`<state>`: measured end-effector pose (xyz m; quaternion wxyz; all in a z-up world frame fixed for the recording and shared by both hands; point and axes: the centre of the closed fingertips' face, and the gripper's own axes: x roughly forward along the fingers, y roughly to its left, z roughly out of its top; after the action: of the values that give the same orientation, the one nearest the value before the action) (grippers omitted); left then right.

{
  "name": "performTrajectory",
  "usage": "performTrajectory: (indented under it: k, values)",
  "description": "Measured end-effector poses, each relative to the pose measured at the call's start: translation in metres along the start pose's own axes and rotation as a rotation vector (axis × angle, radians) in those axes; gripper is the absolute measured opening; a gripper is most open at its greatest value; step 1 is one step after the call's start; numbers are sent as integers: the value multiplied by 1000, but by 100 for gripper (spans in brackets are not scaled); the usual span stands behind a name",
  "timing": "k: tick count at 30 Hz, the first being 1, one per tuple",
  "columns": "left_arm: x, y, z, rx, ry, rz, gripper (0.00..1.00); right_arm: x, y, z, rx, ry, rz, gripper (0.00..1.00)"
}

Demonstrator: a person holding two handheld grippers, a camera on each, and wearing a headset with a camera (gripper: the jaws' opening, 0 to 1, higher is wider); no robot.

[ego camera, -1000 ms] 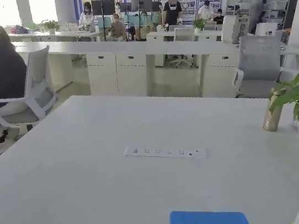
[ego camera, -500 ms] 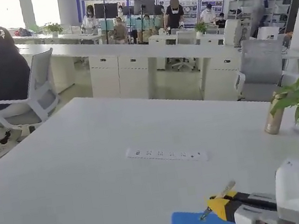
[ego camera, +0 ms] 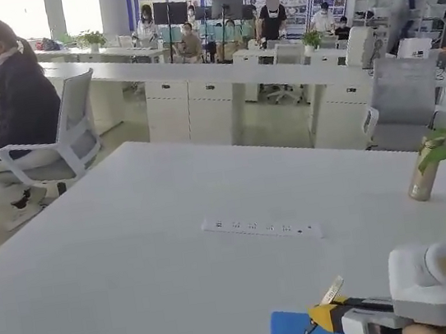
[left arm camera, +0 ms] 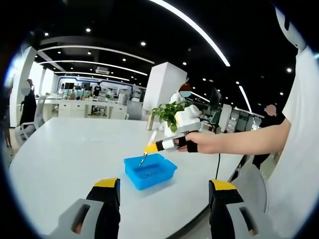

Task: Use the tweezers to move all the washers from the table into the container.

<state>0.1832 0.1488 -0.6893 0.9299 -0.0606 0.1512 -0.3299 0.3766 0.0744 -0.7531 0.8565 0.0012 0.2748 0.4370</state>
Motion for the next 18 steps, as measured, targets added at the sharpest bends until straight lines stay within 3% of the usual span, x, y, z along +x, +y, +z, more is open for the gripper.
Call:
performTrajectory:
  k: [7, 12, 18]
  values:
    - [-6, 4, 3, 4, -16, 7, 73, 14, -2, -17, 21, 62, -3, 3]
    - [-12, 3, -3, -14, -18, 15, 72, 22, -4, -25, 30, 94, -6, 3]
    - [-18, 5, -9, -26, -2, 2, 72, 26, 3, -37, 20, 119, -10, 3]
